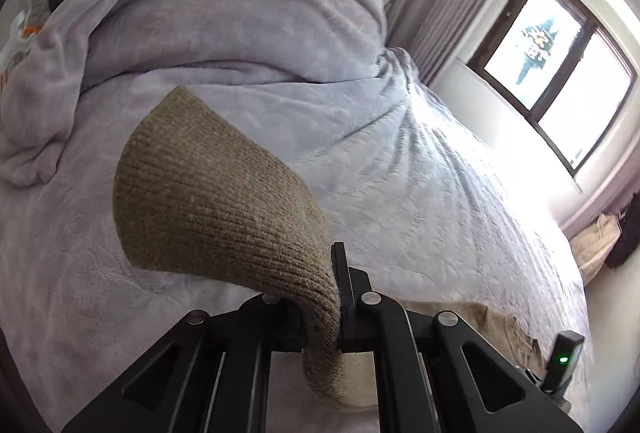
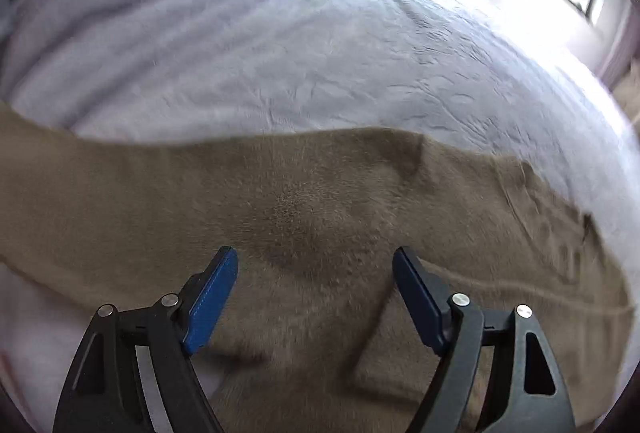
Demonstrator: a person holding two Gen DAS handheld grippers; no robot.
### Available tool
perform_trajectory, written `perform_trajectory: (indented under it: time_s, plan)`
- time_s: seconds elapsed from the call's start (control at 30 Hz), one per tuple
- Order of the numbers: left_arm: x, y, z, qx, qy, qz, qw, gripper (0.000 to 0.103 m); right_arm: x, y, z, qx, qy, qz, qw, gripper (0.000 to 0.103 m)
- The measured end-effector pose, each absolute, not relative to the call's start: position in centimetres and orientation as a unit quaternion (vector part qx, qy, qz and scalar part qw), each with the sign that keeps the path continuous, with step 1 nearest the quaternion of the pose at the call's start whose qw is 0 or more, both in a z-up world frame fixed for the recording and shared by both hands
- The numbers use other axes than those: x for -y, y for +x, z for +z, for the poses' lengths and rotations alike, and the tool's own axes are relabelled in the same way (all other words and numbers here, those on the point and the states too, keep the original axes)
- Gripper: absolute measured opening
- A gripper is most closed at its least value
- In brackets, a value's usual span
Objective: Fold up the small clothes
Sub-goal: 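Fold the held sleeve across the sweater back with the left tool, release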
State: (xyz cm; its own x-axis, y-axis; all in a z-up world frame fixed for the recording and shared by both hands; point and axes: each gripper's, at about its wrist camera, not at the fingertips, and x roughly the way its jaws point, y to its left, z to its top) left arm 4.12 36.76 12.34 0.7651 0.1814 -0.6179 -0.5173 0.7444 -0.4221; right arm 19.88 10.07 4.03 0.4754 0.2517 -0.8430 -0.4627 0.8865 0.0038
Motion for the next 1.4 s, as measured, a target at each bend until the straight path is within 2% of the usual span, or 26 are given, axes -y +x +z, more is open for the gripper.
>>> perform_trajectory:
  time_s: [0.13,0.4,0.5,0.63,0.77,0.93,1.07,1.13,1.17,1.4]
  plan:
    - [-31.2,6.1,15.7,-0.275,-0.259,0.158,0.912,0.01,-1.8,19.9,5.8,-0.469,-0.05,0.157,0.868,0.083]
    - [-13.5,12.7,18.1,-0.315,-0.196,0.026,0.928,0.01,14.6,17.6,6.0,-0.47,-0.049,0.048,0.88,0.083]
    - [-5.3,15.4,16.9,-0.348,-0.173,-0.022,0.921,0.01,19.2,16.3,5.9,-0.469,-0.035,0.023,0.882,0.083]
    - [5.1,19.1,12.9,-0.406,-0.138,-0.064,0.901,0.01,24.2,15.4,5.4,-0.47,-0.013,0.014,0.882,0.083]
    - [12.3,21.1,8.2,-0.451,-0.1,-0.082,0.883,0.01,27.2,15.5,4.5,-0.472,0.009,0.001,0.882,0.083]
    - [15.8,21.7,3.9,-0.508,-0.042,-0.079,0.857,0.01,29.5,14.5,3.5,-0.471,0.038,0.014,0.881,0.083]
    - [14.9,21.0,5.0,-0.512,-0.055,-0.1,0.852,0.012,30.2,14.2,3.8,-0.459,0.056,0.027,0.886,0.083]
    - [14.5,21.0,5.9,-0.516,-0.071,-0.139,0.842,0.058,30.4,14.3,3.8,-0.459,0.07,0.038,0.885,0.083]
    - [14.3,20.9,6.3,-0.512,-0.08,-0.153,0.842,0.101,30.4,14.4,3.8,-0.459,0.073,0.041,0.884,0.083]
    - [13.0,18.4,10.7,-0.456,-0.067,-0.153,0.874,0.103,29.7,13.3,4.1,-0.459,0.068,0.043,0.885,0.083]
